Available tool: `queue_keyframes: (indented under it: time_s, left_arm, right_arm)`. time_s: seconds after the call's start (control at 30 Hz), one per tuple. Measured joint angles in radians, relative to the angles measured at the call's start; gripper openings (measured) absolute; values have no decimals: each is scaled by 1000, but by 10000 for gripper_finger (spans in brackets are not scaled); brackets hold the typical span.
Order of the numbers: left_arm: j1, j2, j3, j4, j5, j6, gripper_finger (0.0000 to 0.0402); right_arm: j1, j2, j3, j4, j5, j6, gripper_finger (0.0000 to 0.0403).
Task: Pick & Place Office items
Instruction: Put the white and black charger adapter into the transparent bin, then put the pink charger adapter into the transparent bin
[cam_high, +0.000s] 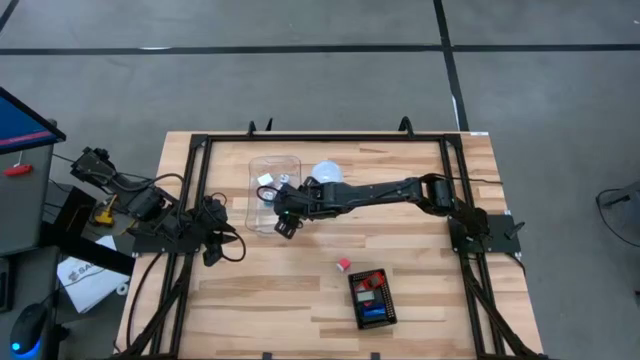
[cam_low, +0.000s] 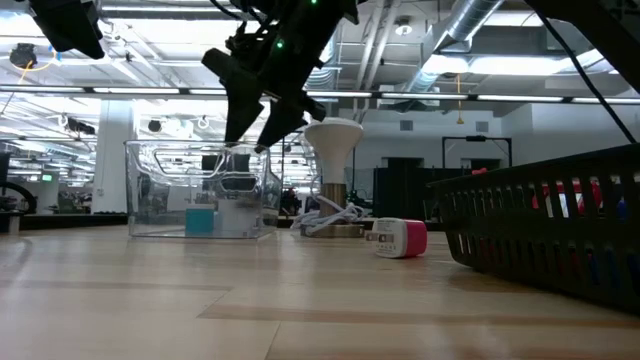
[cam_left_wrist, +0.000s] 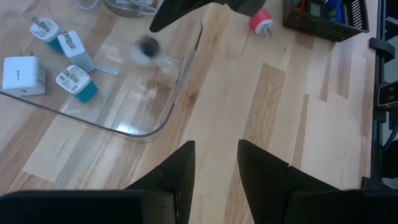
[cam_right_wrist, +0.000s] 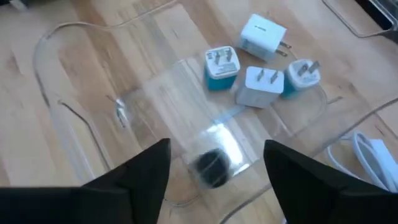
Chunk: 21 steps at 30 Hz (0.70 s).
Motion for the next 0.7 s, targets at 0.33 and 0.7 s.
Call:
queue_keyframes:
  time_s: [0.33,0.7]
  left_arm:
    - [0,0,0,-1,-15,3,115]
    - [0,0,0,11,-31,8,115]
  right_arm:
    - [86,-88,0,50,-2,-81,217]
    - [196,-250,0,-211,222,269,172]
